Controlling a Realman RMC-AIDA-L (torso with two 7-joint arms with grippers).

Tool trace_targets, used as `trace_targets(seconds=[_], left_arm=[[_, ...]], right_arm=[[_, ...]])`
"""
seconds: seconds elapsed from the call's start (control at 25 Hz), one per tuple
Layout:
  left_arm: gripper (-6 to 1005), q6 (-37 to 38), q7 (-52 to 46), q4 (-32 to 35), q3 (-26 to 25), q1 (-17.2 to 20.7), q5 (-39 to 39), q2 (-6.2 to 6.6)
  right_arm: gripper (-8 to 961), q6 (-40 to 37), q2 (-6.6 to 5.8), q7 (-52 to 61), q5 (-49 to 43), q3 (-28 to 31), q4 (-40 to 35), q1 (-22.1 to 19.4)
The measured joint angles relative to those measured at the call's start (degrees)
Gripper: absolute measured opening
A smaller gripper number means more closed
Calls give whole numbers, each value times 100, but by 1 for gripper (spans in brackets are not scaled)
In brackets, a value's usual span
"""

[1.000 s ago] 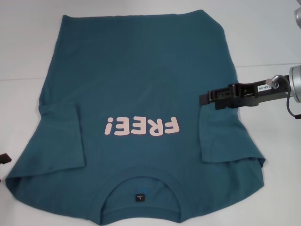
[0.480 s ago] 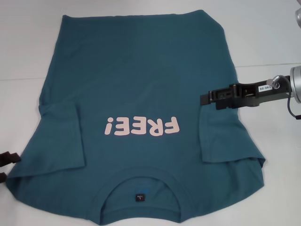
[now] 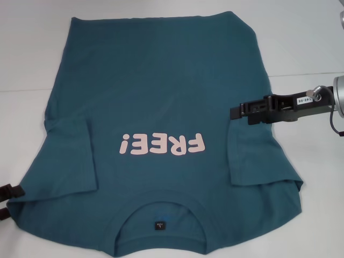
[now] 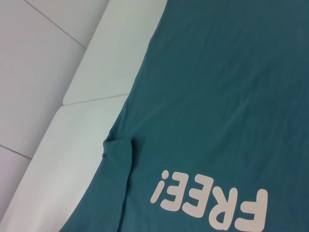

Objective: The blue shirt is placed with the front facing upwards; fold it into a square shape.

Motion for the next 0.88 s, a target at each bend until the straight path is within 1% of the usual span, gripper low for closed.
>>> trace_targets(seconds=[0.36, 0.56, 0.88], left_arm=[[778, 124, 10, -3, 7, -5, 7, -7], [761, 6, -47, -21, 10, -118, 6, 16], [734, 8, -125, 80, 8, -158, 15, 53]], right_arm=[[762, -3, 2, 0, 1, 0, 6, -57], [761, -17, -13, -6, 1, 2, 9, -112], [763, -43, -16, -9, 7, 30, 9, -141]])
